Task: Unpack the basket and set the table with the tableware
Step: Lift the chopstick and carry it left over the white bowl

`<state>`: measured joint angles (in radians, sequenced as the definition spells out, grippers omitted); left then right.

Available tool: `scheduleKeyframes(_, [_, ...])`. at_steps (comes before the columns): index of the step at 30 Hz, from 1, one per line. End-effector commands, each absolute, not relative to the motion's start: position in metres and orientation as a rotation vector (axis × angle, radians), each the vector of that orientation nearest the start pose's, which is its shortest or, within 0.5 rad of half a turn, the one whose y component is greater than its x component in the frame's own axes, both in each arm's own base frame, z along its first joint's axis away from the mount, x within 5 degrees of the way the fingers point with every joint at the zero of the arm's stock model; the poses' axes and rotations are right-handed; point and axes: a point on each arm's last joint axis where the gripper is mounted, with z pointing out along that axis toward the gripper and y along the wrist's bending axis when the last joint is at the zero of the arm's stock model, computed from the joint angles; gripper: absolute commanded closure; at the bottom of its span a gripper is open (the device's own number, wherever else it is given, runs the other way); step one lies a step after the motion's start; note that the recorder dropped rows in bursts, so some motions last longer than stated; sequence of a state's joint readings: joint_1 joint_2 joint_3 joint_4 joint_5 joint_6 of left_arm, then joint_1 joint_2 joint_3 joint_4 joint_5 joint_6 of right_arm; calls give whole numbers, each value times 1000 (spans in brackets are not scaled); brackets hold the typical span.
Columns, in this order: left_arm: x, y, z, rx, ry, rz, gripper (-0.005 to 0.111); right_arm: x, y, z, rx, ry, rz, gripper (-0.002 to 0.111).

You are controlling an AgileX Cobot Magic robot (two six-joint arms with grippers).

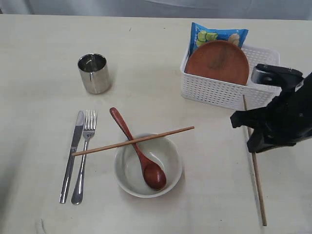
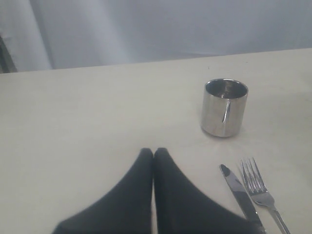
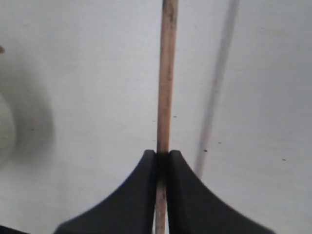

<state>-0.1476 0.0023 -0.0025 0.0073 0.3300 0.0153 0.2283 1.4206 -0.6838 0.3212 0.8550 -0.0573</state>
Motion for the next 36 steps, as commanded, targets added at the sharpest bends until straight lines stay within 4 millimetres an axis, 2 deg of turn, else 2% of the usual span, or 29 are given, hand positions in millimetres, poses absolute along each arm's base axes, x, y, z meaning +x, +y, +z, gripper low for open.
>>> scheduleKeyframes(1, [53,-8,184,154,1799,-93,107,205,80,204,9,2953,623,109])
scheduleKeyframes(7, [53,-8,184,154,1799,-93,107,202,103,230,257,2738,1070,109])
scheduleKeyframes(12, [53,-8,184,154,1799,-93,107,187,126,232,319,2699,1237,109])
scheduleKeyframes(15, [53,-8,184,154,1799,-93,107,172,142,227,499,2593,1307,109])
scheduleKeyframes(17, [53,-8,184,154,1799,-93,107,158,149,221,695,2480,1308,109])
scheduleKeyframes(19, [53,-8,184,154,1799,-93,107,141,156,219,777,2408,1264,109])
scheduleKeyframes(24, [53,-8,184,153,1799,-95,107,110,165,226,854,2263,1135,109])
scheduleKeyframes(28, [53,-8,184,153,1799,-95,107,87,179,218,990,2207,1126,109])
scheduleKeyframes(32, [53,-8,184,153,1799,-95,107,70,195,200,1099,2136,1134,109])
scheduleKeyframes(36, [53,-8,184,153,1799,-95,107,67,213,182,1173,2015,1239,109])
